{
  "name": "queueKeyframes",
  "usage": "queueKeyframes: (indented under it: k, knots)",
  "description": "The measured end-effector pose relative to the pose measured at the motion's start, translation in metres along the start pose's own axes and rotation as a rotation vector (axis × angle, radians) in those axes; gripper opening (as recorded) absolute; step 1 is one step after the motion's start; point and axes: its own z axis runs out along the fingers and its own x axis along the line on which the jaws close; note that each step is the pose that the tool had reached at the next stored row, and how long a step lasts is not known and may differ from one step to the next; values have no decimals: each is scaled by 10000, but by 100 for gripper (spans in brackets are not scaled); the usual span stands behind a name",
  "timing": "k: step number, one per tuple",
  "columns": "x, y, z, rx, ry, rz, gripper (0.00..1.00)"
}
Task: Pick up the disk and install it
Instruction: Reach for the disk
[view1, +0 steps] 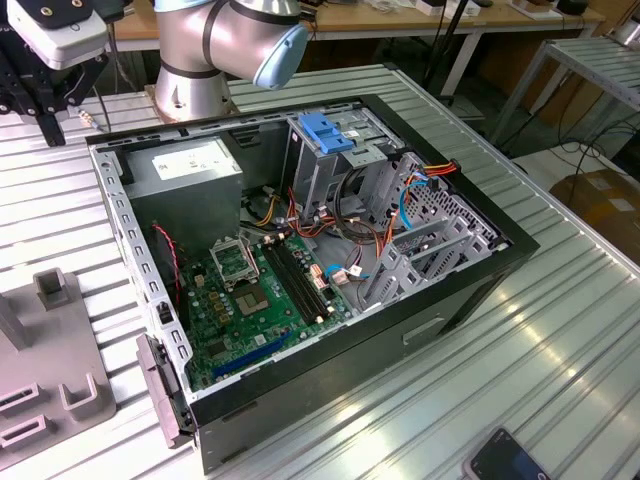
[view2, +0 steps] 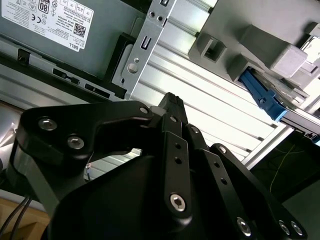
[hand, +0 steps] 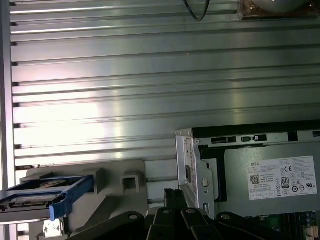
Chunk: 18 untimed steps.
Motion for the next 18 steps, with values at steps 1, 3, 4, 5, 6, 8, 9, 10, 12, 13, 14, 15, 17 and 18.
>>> queueKeyframes:
  k: [1, 3, 4, 5, 6, 8, 9, 10, 12, 13, 14, 15, 17, 18]
  knots:
    - [0, 0, 0, 0, 0, 0, 10]
    - [4, -1, 0, 0, -1, 1, 10]
    - [11, -1, -1, 0, 0, 2, 10]
    - [17, -1, -1, 0, 1, 2, 10]
    - [29, -2, -1, 0, 0, 1, 10]
    - [59, -4, -2, 1, 1, 1, 10]
    - [73, -5, -2, 0, 0, 0, 10]
    - [87, -7, -3, 0, 0, 0, 10]
    - [118, -9, -3, 0, 0, 0, 10]
    - [132, -10, -4, 0, 0, 1, 10]
    - [160, -12, -4, 0, -1, 1, 10]
    - [174, -13, -5, 0, 0, 1, 10]
    - [204, -15, -6, 0, 0, 1, 10]
    - [215, -16, -6, 0, 0, 1, 10]
